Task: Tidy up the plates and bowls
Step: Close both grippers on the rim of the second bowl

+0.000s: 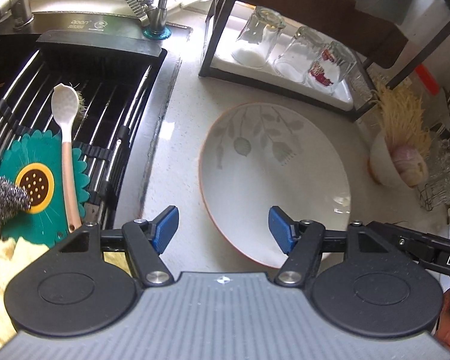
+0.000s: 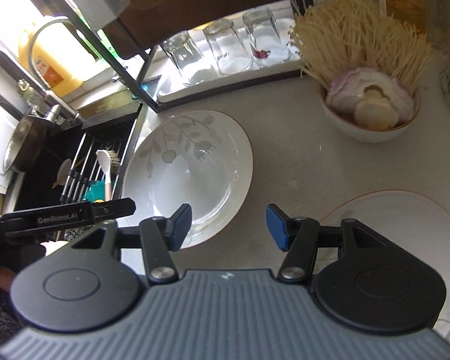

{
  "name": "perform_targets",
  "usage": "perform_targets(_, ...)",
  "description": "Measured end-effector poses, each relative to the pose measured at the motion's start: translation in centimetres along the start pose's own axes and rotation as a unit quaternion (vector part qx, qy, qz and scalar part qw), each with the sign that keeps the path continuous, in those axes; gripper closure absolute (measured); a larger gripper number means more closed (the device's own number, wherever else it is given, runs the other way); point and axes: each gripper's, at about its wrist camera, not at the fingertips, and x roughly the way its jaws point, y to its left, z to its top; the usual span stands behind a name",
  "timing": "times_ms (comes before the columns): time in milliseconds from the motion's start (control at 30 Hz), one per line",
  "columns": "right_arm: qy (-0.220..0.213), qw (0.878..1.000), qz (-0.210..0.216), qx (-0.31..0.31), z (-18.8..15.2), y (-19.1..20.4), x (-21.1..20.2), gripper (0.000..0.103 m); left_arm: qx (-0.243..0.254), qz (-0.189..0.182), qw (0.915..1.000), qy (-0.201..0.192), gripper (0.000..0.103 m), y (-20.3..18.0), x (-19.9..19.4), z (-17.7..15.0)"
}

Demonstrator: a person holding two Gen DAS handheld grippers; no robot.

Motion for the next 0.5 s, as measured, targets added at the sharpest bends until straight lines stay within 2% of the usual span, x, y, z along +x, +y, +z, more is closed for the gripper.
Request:
perform_targets(200, 0.005, 1.0, -0.017, 0.013, 0.4, 0.3, 1.9, 0.047, 0.012, -0.012, 0.9998, 0.011, 0.033, 1.3, 1.6, 1.6)
perform_targets(333, 0.003, 0.999, -0.034, 0.024, 0.7, 0.7, 2.8, 0.049, 0.037, -0.014, 0.9992, 0.01, 0.033, 1.5, 2.5, 2.5)
perform_targets(500, 0.007, 0.998, -0.059, 0.026, 1.2, 1.3, 3.6, 0.05, 0.042, -0.037, 0.9982, 0.022, 0.036, 2.3, 3.6, 3.4)
